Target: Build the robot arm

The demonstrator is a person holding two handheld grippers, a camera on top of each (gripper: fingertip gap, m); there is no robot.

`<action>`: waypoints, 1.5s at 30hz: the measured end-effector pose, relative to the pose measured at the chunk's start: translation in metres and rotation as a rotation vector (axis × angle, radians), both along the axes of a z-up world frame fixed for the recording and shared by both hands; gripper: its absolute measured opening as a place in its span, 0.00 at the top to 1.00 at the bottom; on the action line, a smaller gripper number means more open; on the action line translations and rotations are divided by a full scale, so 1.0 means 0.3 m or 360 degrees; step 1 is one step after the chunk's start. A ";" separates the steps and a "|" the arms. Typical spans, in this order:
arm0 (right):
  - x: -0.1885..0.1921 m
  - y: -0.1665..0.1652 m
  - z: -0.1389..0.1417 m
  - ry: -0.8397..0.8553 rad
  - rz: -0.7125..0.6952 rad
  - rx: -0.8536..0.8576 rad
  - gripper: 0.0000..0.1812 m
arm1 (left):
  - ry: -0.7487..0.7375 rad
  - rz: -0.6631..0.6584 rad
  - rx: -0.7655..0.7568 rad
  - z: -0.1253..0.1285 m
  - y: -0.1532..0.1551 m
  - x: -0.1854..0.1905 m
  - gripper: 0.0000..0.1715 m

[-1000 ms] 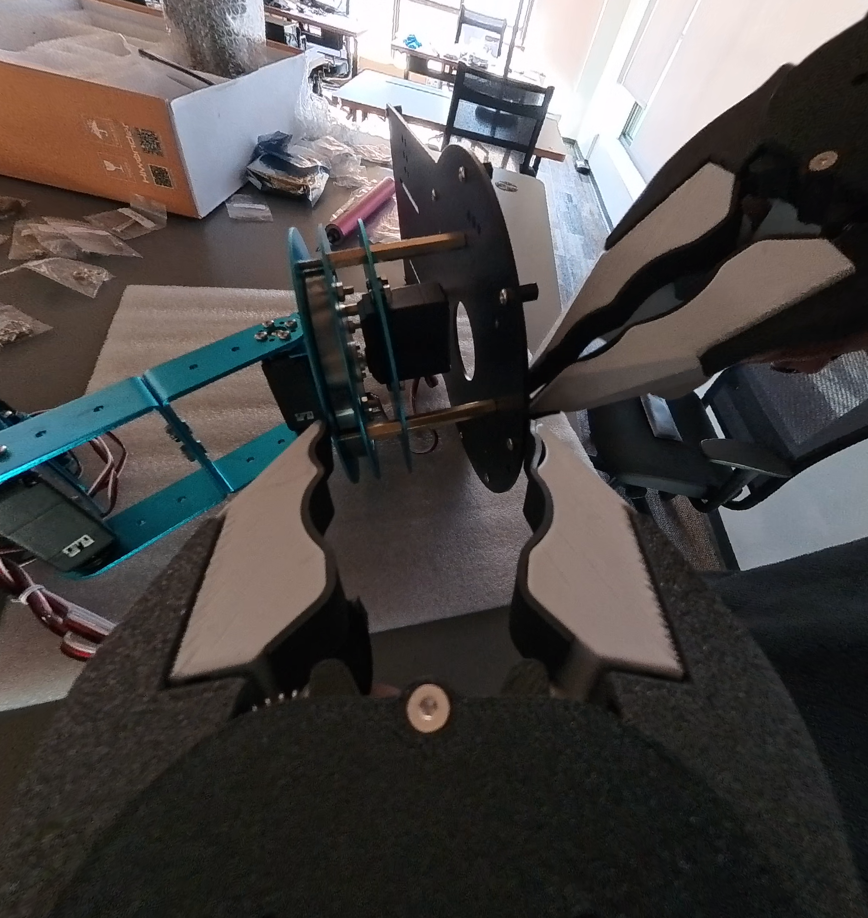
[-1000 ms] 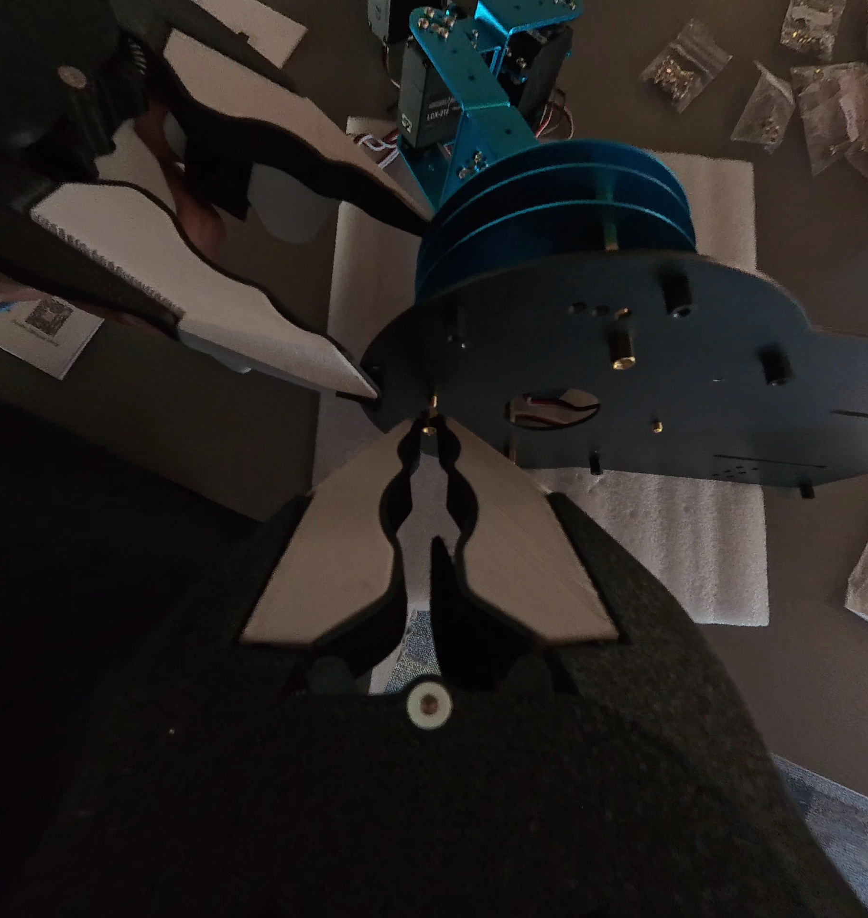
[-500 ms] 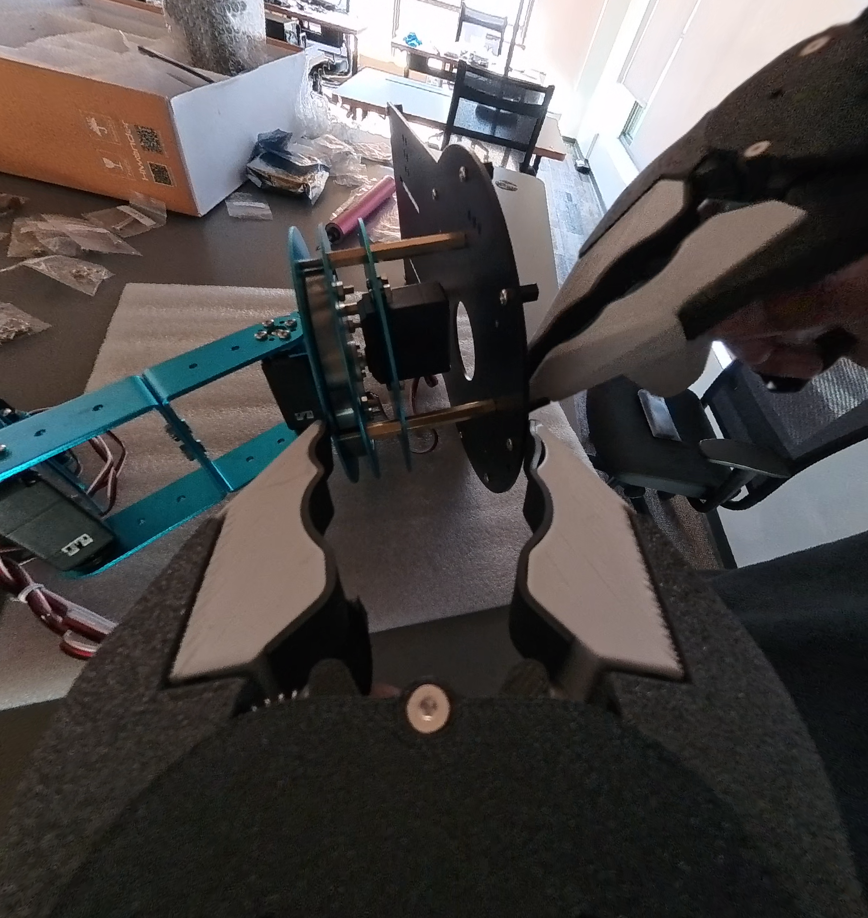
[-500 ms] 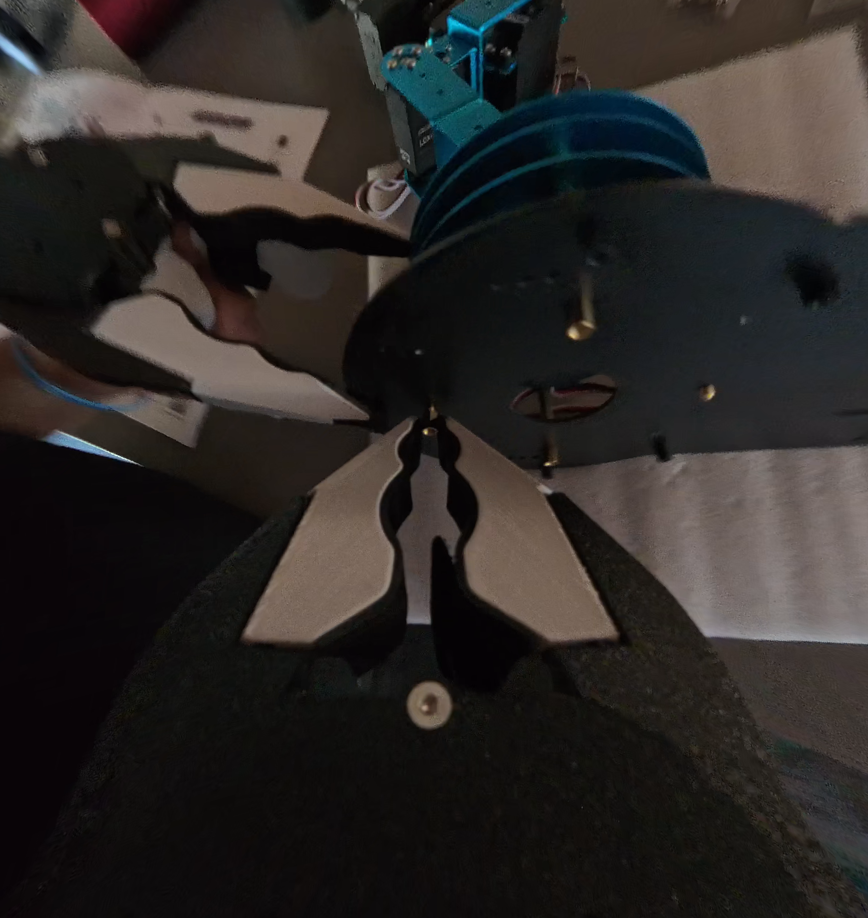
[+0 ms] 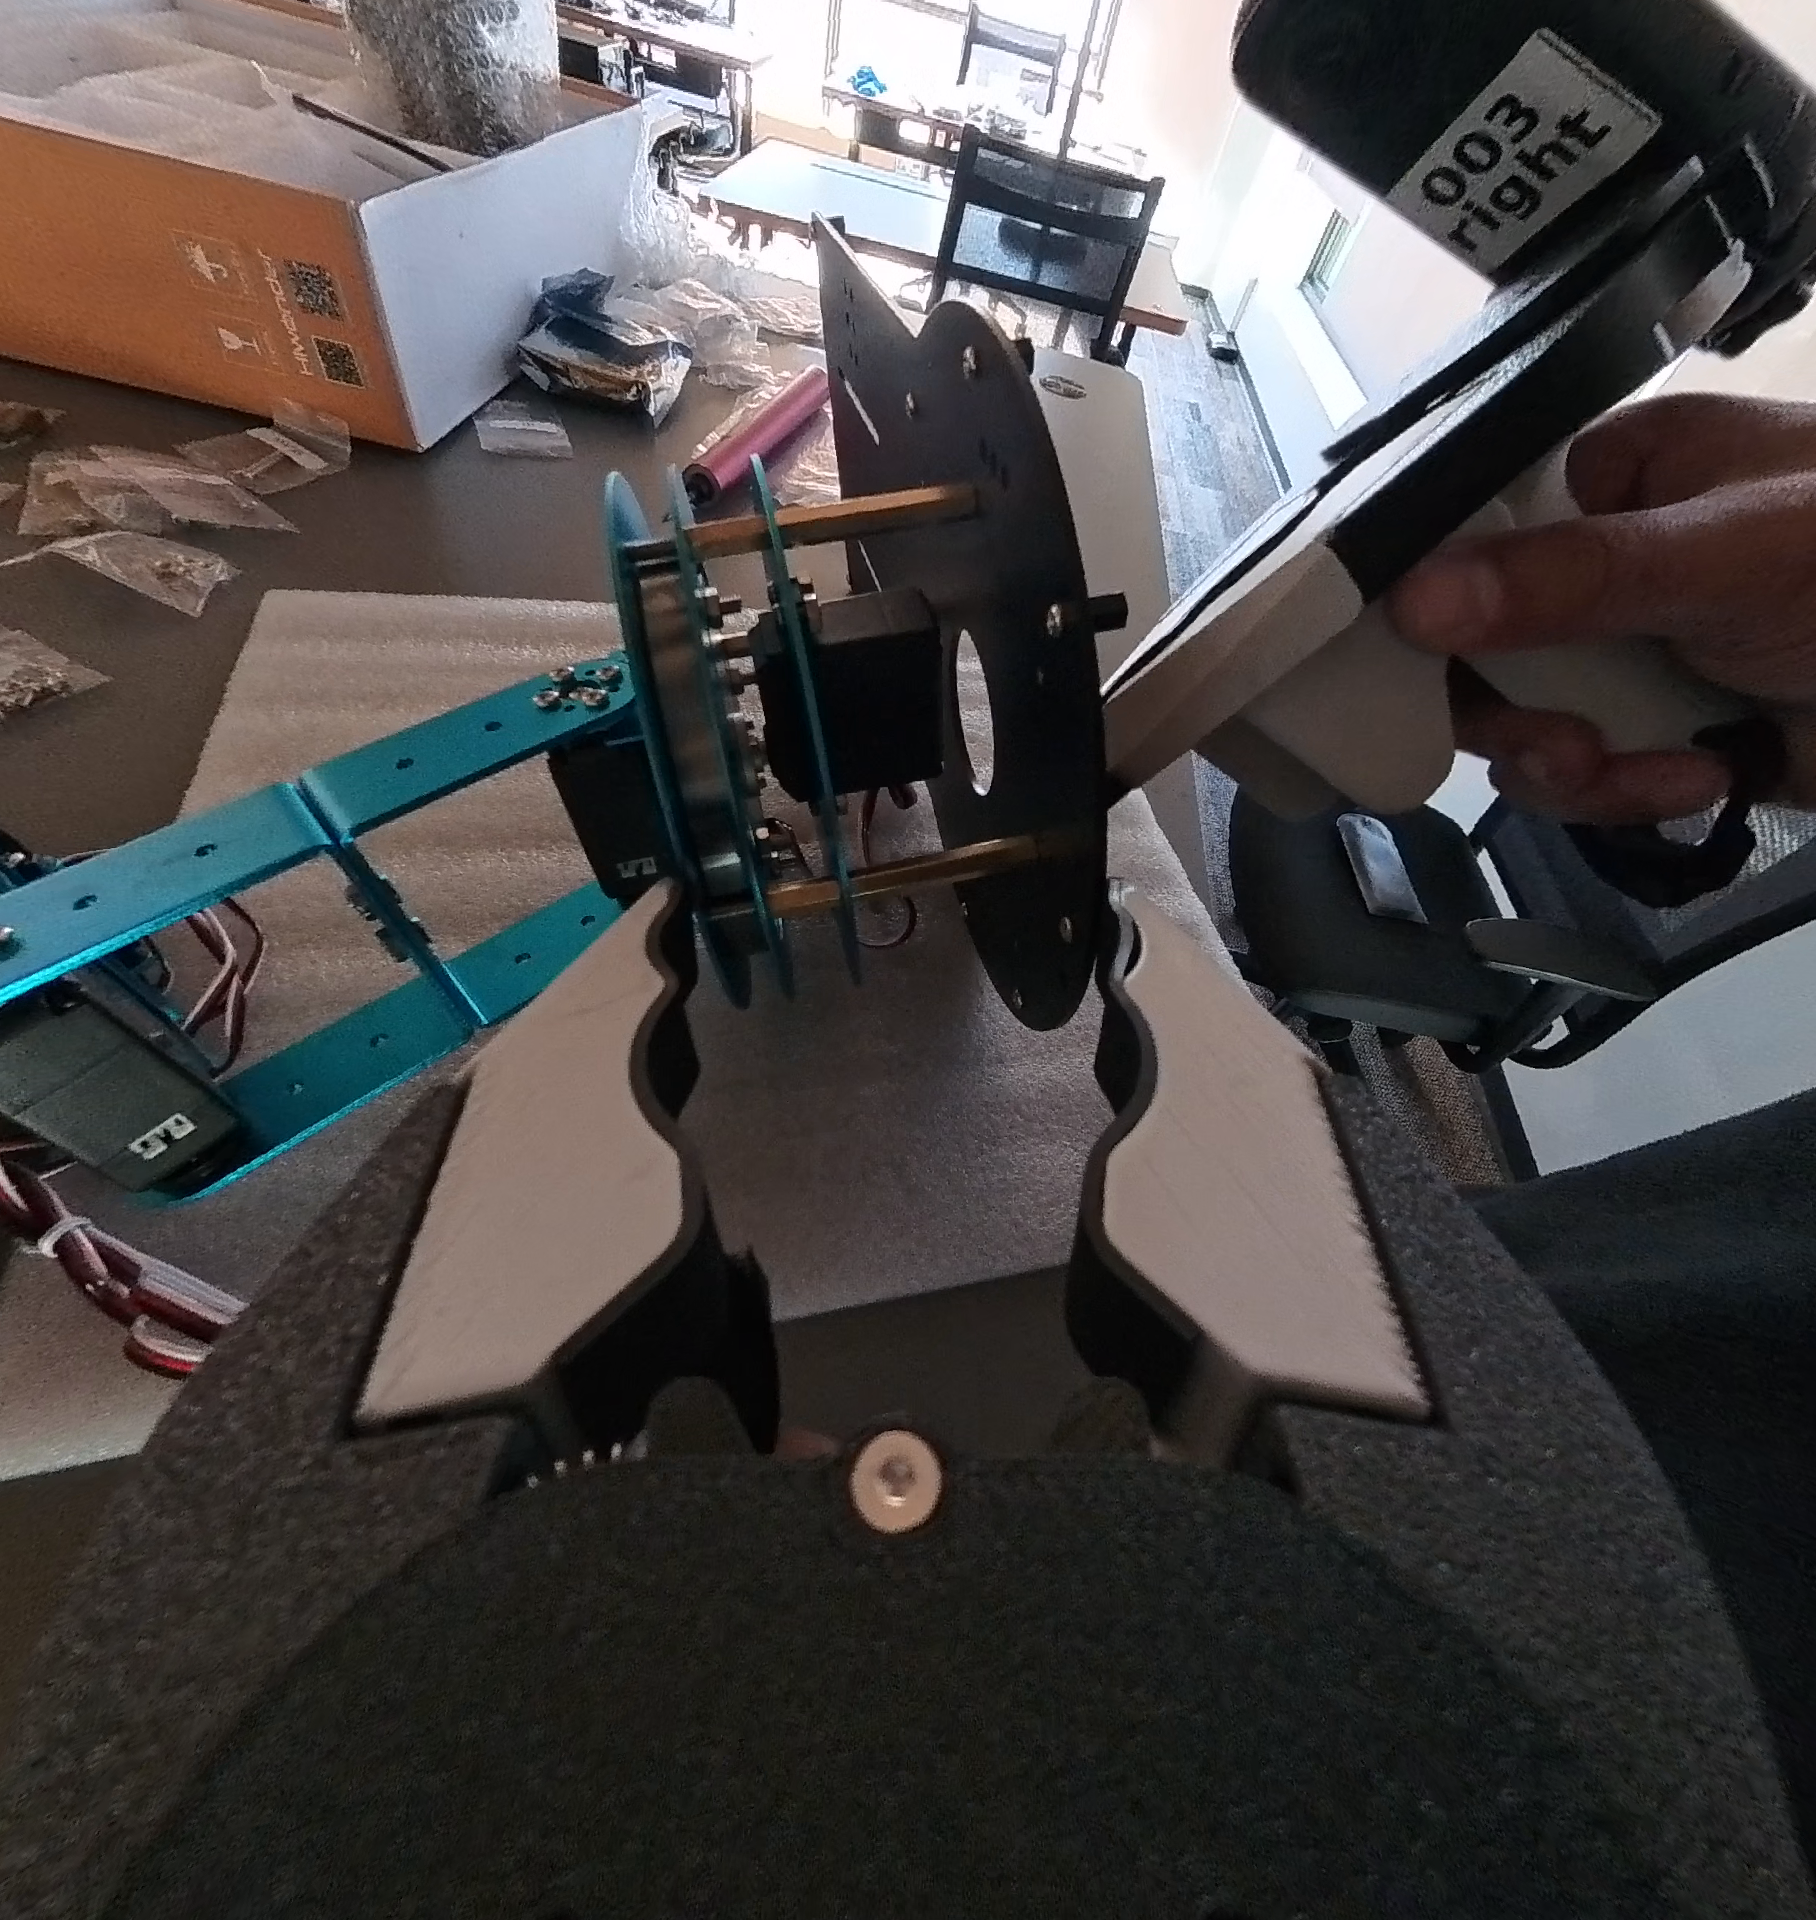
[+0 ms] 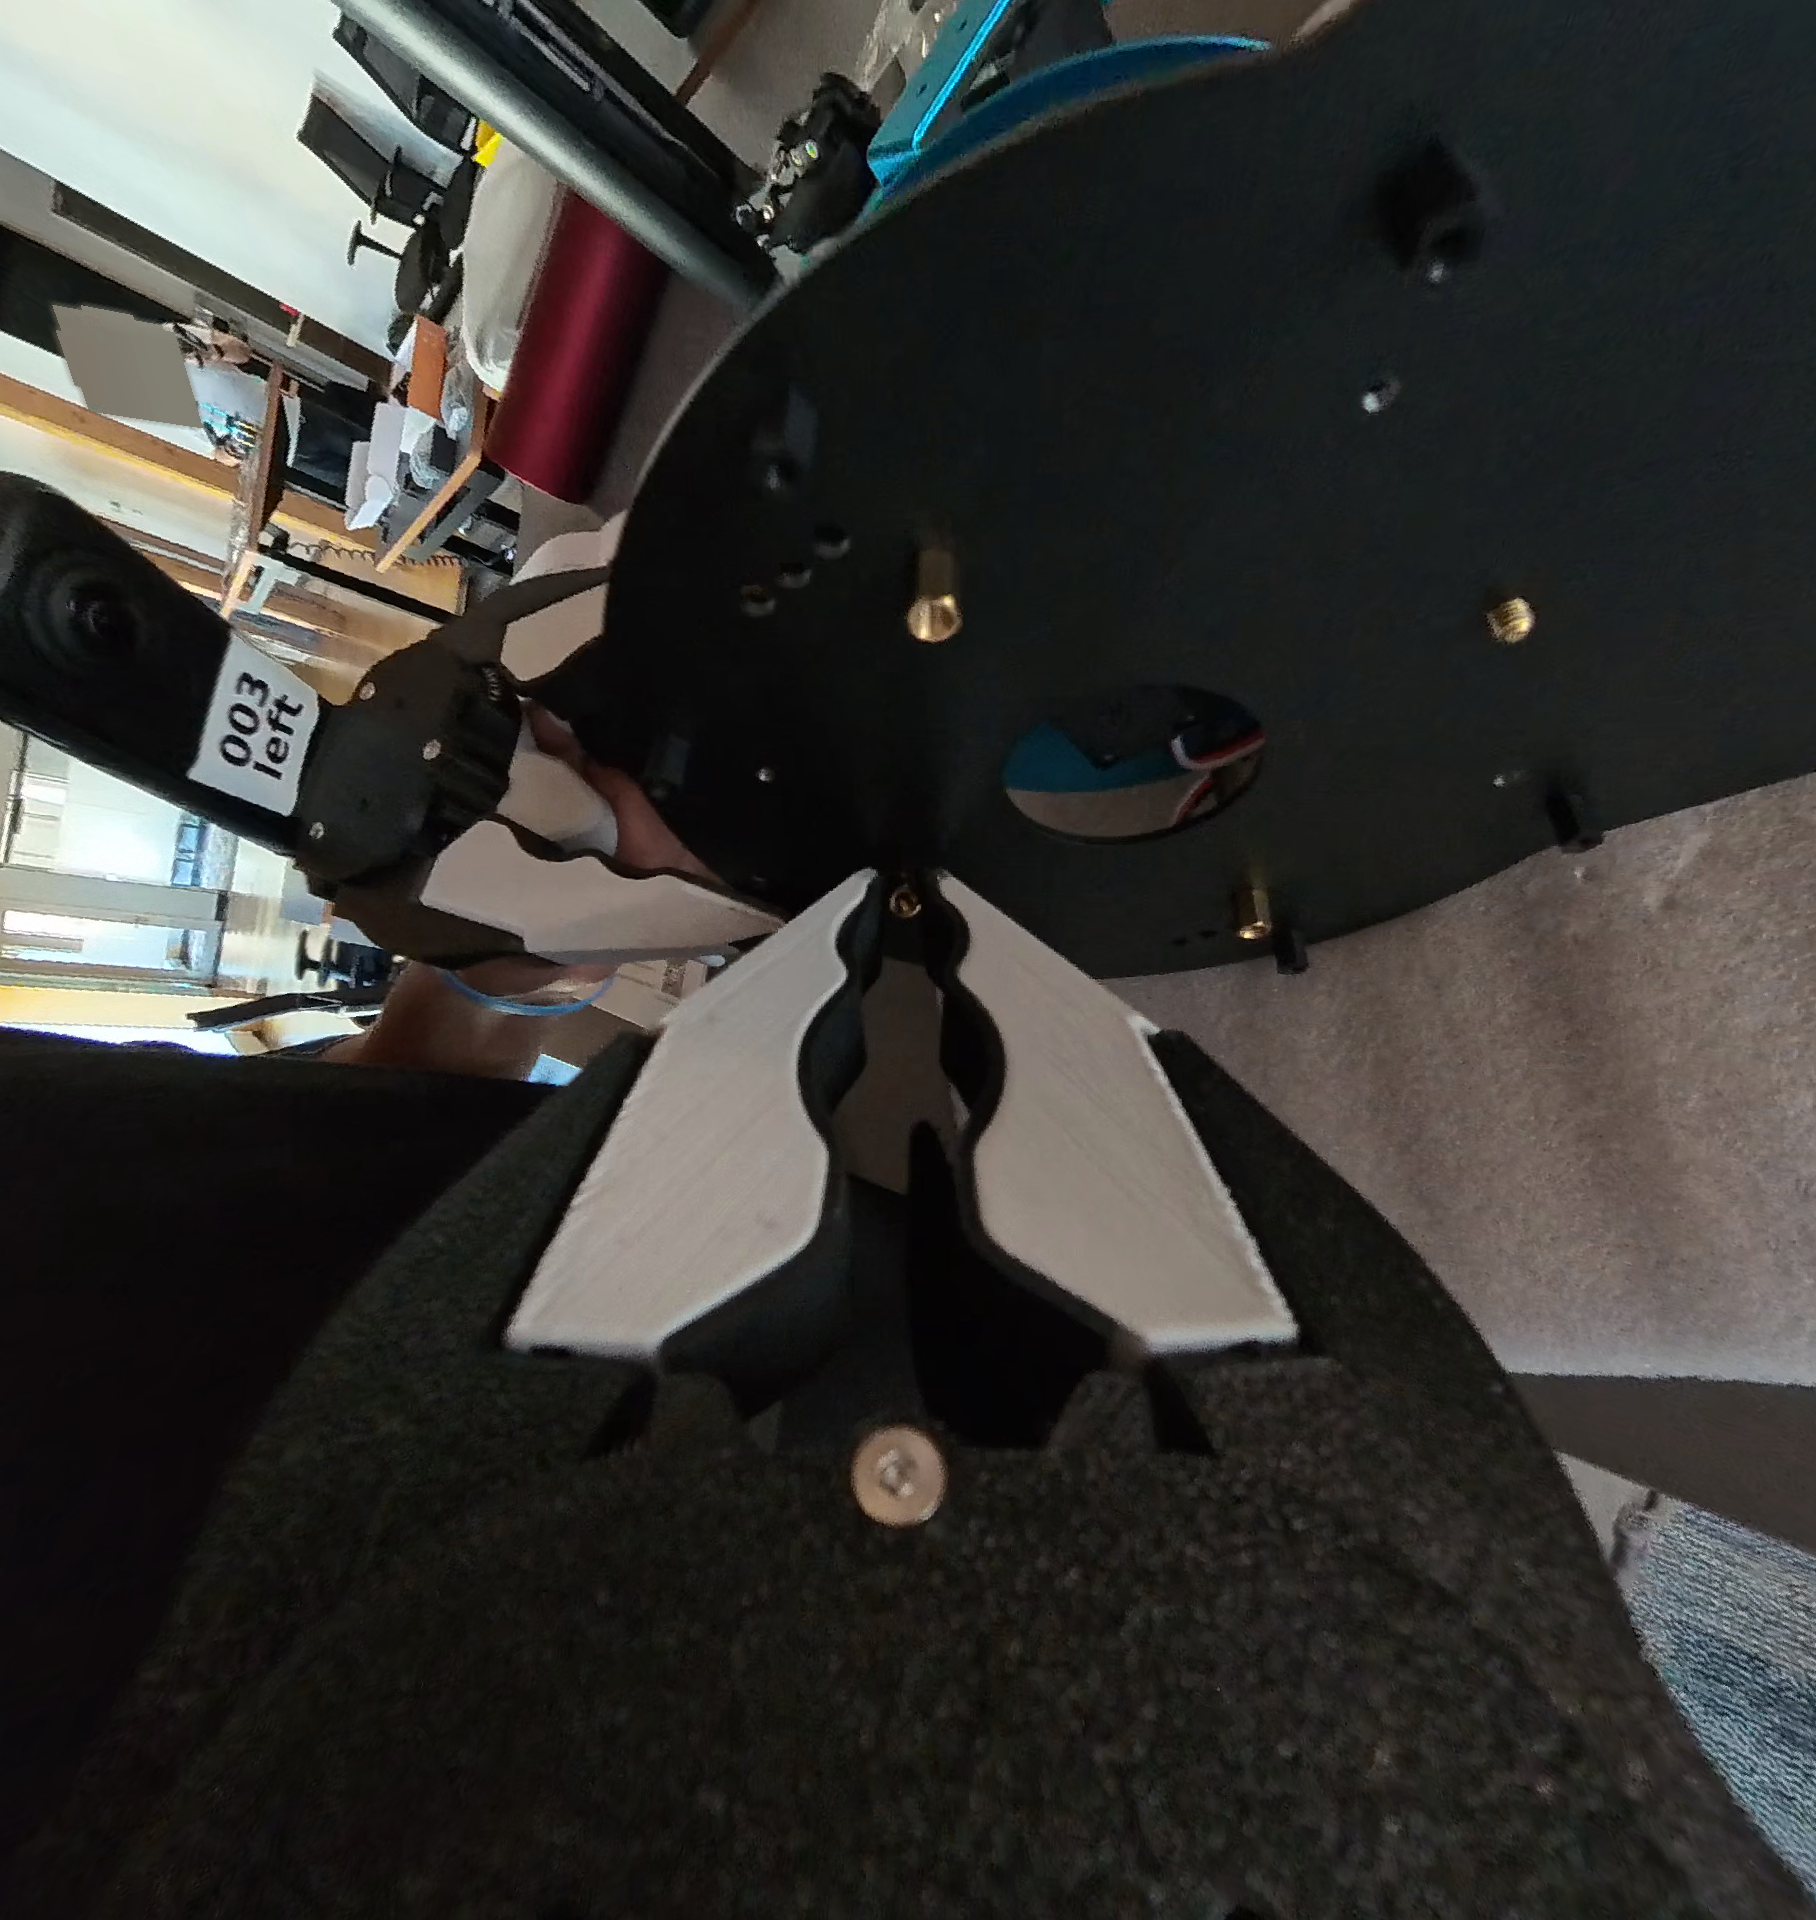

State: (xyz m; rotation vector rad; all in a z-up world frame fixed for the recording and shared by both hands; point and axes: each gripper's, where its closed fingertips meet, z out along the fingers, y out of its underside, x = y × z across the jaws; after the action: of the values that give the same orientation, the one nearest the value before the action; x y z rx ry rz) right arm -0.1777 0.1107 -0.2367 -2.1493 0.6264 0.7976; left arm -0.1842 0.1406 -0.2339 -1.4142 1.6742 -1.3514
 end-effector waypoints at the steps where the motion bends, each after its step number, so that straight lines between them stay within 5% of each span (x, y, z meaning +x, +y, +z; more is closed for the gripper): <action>1: -0.001 -0.001 0.000 -0.0003 0.0003 -0.0004 0.97 | 0.0000 0.0000 0.0001 0.000 0.000 0.000 0.55; 14: -0.010 -0.004 -0.009 -0.0396 0.0060 -0.0041 0.97 | 0.0003 -0.0003 0.0001 0.000 0.001 -0.001 0.55; 24: -0.013 0.000 -0.006 0.0620 -0.0204 0.0106 0.97 | 0.0009 -0.0002 0.0003 -0.001 0.001 -0.001 0.55; 45: 0.086 -0.005 0.011 0.0478 -0.0354 0.0250 0.92 | 0.0008 -0.0002 0.0004 0.000 0.000 0.000 0.55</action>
State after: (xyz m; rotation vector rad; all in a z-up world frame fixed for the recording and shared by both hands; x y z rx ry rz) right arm -0.1518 0.1092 -0.2334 -1.7956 0.9071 1.0182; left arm -0.1841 0.1407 -0.2338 -1.4166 1.6800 -1.3471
